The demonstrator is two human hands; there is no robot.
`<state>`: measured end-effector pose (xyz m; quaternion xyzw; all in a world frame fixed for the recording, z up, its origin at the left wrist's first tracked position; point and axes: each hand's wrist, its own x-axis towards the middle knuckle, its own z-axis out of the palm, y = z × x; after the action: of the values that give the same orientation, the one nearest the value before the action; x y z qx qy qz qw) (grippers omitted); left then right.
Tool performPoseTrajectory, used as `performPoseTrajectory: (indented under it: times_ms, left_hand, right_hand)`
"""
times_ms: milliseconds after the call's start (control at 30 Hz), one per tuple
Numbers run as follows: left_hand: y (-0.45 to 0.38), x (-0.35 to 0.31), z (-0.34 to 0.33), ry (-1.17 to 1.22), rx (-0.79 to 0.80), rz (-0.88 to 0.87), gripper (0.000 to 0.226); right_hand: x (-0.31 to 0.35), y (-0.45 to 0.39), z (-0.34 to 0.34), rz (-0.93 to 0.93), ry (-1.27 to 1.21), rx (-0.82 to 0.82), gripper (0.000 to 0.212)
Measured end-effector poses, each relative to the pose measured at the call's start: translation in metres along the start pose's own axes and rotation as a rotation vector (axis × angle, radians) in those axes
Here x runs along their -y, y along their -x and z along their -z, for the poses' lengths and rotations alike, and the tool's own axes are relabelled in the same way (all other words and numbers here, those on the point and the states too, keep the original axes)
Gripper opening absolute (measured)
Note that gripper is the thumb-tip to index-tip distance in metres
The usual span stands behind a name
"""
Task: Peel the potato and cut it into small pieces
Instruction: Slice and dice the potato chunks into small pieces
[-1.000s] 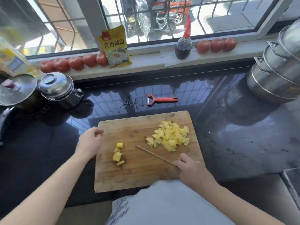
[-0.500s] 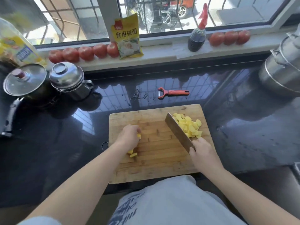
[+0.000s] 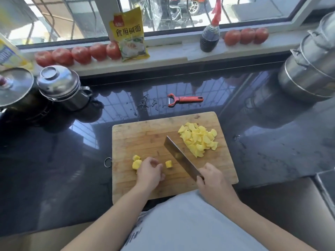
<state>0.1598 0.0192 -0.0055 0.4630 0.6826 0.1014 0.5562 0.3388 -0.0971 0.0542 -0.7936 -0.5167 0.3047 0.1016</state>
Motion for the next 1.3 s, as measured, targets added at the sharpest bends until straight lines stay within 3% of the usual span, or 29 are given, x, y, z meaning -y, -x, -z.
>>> performPoseTrajectory:
  times_ms: [133,233,567,800,967,1167,1300]
  left_hand:
    - [0.005,-0.003,-0.009,0.026,0.093,-0.045,0.015]
    - [0.006,-0.005,-0.026,0.037,0.042,-0.015,0.005]
    - [0.011,-0.002,-0.041,0.308,-0.123,0.086,0.012]
    - [0.01,-0.001,-0.047,0.33,-0.158,0.098,0.005]
    - [0.009,0.003,-0.051,0.349,-0.173,0.129,0.007]
    - [0.014,0.002,-0.052,0.328,-0.194,0.087,0.024]
    - [0.014,0.001,-0.051,0.313,-0.199,0.081,0.018]
  right_hand:
    - [0.008,-0.001,0.002,0.059,0.063,0.023,0.025]
    - [0.01,-0.002,0.002,0.122,0.096,0.016,0.025]
    - [-0.008,0.002,0.002,0.223,0.264,-0.026,0.015]
    - [-0.011,0.004,-0.002,0.278,0.367,-0.036,0.03]
    - [-0.012,0.005,0.001,0.327,0.391,-0.001,0.004]
    - [-0.023,0.012,0.006,0.382,0.473,-0.01,0.029]
    - [-0.012,-0.003,-0.007,0.353,0.461,-0.012,0.036]
